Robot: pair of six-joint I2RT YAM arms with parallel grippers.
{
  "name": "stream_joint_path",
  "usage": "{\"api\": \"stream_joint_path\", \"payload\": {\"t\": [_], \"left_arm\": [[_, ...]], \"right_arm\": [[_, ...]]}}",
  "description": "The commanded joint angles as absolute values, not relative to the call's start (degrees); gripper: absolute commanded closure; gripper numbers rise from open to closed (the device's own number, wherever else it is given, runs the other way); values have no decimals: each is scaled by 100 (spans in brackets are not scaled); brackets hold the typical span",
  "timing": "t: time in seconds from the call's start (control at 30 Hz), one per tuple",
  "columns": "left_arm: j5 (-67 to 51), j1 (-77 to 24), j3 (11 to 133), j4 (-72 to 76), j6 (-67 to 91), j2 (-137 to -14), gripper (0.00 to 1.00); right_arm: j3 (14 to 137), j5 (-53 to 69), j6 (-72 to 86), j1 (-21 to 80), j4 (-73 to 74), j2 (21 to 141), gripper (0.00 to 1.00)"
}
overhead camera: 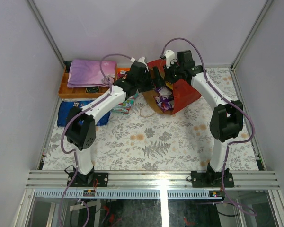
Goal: Take the snacks out of the paper bag
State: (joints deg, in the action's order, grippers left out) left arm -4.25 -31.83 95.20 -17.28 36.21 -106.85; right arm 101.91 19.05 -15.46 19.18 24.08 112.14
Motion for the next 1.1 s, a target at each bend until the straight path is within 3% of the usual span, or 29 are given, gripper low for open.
{"api": "stream_joint_path", "payload": {"t": [0.0,0.3,0.6,1.07], "left_arm": [[-1100,-3140,8882,-452,4701,-10912,6],[-1060,-3211,6923,1885,6258,-10638,20],[-965,-3266,7522,2553,6624,-11744,27],[-52,-3261,8745,1610,6256,-12834,35]], "right_arm": [[10095,1542,-1566,1852,2180,10900,100],[9985,1097,-683,1828,1653,10916,100],[9632,1279,-163,1828,1255,10702,100],[9471,1284,-13,1827,1088,10644,100]]}}
